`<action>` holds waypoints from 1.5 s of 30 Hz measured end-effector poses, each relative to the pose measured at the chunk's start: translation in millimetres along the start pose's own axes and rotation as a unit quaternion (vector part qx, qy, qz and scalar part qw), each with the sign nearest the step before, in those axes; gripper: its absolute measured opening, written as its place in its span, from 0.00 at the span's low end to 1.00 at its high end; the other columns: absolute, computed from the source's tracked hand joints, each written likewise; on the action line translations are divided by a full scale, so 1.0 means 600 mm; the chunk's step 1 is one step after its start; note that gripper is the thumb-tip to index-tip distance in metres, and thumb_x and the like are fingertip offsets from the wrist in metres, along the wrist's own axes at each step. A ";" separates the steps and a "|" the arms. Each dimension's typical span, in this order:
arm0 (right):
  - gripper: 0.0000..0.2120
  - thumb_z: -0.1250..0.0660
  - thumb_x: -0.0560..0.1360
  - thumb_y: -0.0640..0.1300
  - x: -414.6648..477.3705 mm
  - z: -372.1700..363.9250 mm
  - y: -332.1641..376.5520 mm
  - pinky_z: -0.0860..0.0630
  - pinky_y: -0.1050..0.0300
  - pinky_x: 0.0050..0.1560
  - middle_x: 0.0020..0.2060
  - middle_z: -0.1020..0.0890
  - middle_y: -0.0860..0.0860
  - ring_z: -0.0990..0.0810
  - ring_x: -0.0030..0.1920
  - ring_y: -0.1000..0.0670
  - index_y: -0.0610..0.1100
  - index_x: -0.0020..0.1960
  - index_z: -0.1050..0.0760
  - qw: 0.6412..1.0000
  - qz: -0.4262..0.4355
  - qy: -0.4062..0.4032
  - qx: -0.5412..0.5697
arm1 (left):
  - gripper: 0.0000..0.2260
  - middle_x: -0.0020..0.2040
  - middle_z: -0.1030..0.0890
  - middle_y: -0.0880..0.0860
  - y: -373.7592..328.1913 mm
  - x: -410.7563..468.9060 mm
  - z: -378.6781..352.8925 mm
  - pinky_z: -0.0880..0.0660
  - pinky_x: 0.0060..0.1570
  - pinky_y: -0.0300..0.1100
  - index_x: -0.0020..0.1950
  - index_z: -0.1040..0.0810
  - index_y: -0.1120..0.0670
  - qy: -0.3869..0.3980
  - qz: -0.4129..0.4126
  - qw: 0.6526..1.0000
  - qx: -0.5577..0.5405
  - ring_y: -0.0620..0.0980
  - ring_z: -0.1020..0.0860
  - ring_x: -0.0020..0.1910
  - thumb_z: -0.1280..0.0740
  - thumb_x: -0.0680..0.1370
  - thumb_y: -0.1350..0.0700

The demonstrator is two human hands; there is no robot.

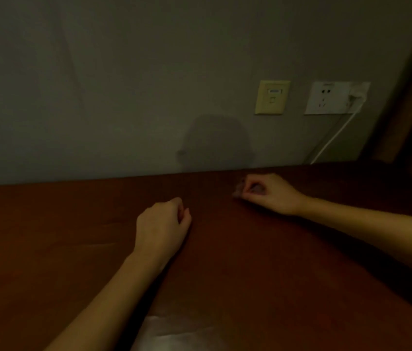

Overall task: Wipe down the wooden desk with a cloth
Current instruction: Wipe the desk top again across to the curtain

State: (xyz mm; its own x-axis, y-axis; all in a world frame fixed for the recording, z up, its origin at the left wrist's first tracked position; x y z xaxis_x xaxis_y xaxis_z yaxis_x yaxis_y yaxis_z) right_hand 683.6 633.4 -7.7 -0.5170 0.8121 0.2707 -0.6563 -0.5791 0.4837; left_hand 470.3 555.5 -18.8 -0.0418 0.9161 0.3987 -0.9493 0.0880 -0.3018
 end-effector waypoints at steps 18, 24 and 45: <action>0.11 0.29 0.73 0.40 -0.072 0.005 0.023 0.25 0.64 0.53 0.46 0.18 0.59 0.18 0.52 0.56 0.54 0.39 0.26 1.000 -0.027 0.002 0.006 | 0.10 0.34 0.26 0.47 0.002 0.000 0.000 0.35 0.33 0.42 0.41 0.28 0.51 -0.016 -0.011 1.000 -0.012 0.46 0.27 0.34 0.40 0.80 0.49; 0.14 0.35 0.74 0.59 -0.024 0.107 -0.188 0.25 0.54 0.45 0.46 0.18 0.47 0.20 0.50 0.43 0.49 0.41 0.23 0.932 -0.293 -0.152 -0.149 | 0.11 0.34 0.27 0.46 0.000 0.004 0.001 0.36 0.34 0.40 0.40 0.28 0.52 -0.013 -0.014 1.000 -0.004 0.45 0.29 0.33 0.41 0.80 0.49; 0.10 0.36 0.74 0.59 -0.085 0.041 -0.008 0.25 0.54 0.47 0.50 0.18 0.50 0.20 0.52 0.47 0.54 0.45 0.26 0.959 -0.202 -0.116 -0.158 | 0.10 0.34 0.27 0.46 -0.056 -0.114 0.037 0.34 0.30 0.39 0.41 0.28 0.50 0.004 -0.083 0.996 -0.031 0.43 0.28 0.31 0.40 0.80 0.48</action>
State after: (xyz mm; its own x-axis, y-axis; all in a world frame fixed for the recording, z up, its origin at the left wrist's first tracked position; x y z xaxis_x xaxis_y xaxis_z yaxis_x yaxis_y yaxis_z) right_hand 726.8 596.3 -3.4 -0.0730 0.9479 0.3100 -0.9305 -0.1766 0.3210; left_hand 498.1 481.5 -16.7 0.1171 0.8896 0.4414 -0.9219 0.2627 -0.2848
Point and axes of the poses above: each hand's wrist, its own x-axis towards the middle knuckle, its own z-axis out of the back of the hand, y = z × x, the point moved 7 cm from there along x, towards the middle knuckle
